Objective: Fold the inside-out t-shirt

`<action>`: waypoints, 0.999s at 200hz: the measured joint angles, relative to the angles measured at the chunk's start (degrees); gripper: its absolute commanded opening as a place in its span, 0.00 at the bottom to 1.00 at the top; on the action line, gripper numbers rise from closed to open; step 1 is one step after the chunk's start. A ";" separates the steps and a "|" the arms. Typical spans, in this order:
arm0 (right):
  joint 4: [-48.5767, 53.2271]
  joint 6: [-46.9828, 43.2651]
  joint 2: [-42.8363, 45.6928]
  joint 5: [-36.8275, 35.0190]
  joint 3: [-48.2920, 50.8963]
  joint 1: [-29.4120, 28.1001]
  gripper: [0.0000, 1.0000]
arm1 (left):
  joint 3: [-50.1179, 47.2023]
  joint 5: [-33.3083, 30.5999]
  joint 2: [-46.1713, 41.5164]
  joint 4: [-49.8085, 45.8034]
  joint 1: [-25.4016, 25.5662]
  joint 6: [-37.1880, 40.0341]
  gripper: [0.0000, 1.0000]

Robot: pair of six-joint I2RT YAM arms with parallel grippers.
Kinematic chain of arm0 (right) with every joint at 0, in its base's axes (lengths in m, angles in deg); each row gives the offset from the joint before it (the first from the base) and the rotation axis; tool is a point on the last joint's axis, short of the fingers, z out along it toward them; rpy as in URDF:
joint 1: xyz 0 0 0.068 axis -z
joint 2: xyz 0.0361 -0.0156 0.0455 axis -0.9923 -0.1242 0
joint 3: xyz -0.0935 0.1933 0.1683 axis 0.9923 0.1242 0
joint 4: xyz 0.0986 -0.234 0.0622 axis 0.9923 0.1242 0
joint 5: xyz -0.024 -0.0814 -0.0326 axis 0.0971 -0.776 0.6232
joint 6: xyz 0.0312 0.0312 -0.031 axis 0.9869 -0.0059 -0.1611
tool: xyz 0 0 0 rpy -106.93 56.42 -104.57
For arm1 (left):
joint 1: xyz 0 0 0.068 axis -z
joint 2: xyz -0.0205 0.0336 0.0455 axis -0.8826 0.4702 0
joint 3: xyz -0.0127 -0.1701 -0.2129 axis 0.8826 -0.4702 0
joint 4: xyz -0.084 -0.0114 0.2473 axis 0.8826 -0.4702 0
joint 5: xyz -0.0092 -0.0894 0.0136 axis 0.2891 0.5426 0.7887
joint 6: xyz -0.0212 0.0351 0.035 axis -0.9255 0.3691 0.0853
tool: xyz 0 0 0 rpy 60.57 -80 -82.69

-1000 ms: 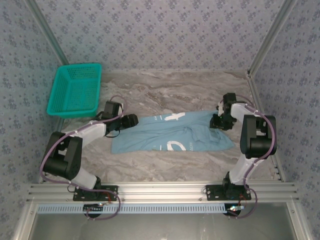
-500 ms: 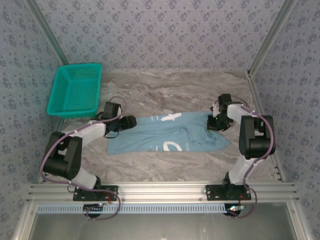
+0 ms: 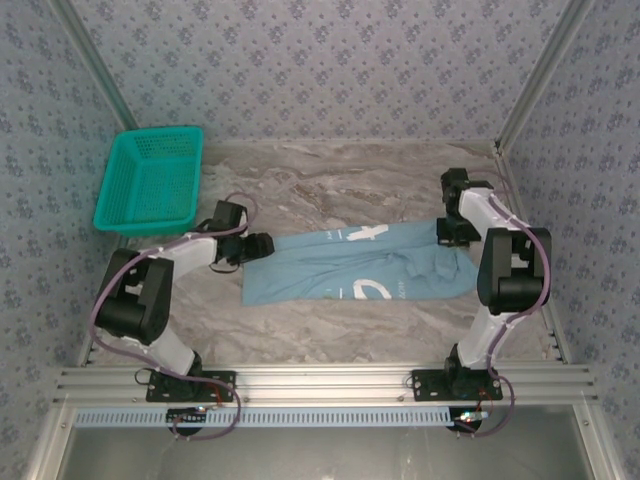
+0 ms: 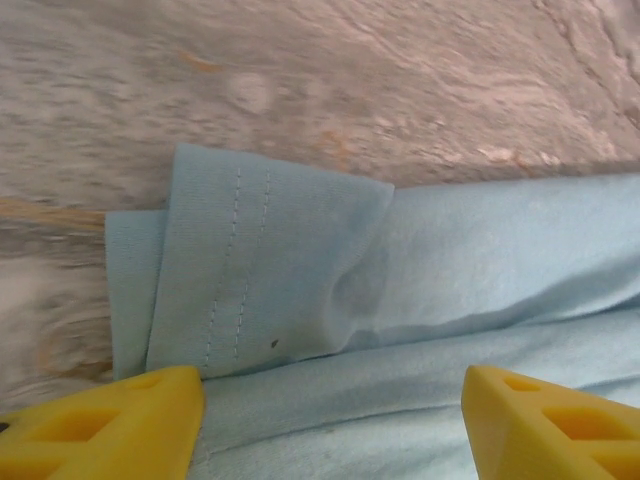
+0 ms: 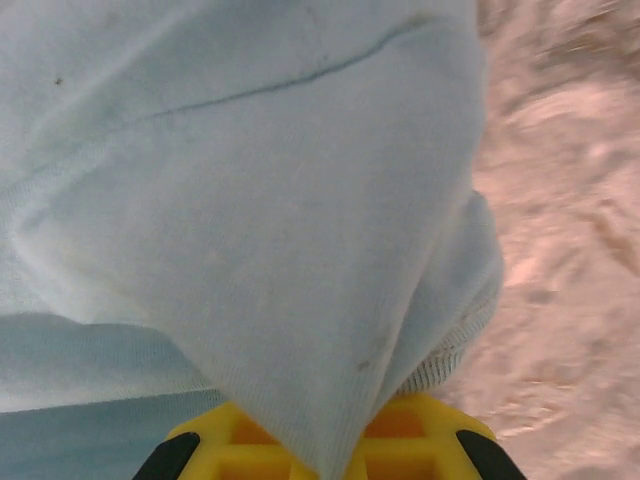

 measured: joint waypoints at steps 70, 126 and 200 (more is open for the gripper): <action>6.54 -3.06 -3.17 -12.37 -11.85 3.08 0.00 | 2.47 2.56 3.82 4.83 12.66 -2.62 0.69; 11.89 -3.82 -4.52 -15.30 -15.10 -2.75 0.00 | 5.29 1.66 5.33 4.42 16.81 -5.46 0.72; 25.42 1.95 -4.52 -14.53 -21.75 -23.08 0.00 | 7.08 -3.82 -0.31 -0.13 12.55 -3.67 0.73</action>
